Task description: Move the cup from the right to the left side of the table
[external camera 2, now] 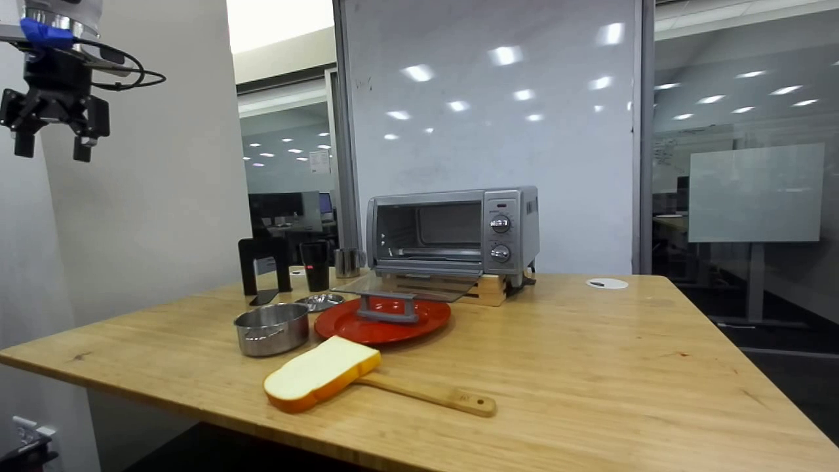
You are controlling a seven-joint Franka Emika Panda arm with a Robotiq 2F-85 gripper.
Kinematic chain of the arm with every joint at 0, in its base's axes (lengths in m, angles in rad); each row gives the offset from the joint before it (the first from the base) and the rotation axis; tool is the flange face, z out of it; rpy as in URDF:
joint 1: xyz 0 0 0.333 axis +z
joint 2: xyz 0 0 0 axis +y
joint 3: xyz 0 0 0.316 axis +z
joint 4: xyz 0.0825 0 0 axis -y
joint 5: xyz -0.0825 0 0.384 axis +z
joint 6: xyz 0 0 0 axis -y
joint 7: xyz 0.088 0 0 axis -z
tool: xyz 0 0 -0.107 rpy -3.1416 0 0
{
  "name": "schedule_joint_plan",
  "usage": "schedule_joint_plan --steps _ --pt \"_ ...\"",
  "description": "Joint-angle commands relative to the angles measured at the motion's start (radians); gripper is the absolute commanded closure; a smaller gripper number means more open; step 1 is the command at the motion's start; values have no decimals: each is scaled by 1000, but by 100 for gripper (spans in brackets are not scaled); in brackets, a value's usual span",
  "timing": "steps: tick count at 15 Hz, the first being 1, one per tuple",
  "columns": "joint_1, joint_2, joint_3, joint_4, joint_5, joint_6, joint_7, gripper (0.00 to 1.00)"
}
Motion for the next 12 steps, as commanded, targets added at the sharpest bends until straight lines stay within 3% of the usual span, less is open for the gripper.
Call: schedule_joint_plan --steps 1,3,4,12 --pt "-38 -147 7 -161 62 75 29 0" --pt "-46 -181 6 -193 77 93 43 0" --pt "-45 -123 18 -125 52 45 31 0" --pt "-59 -187 3 -186 60 63 41 0"
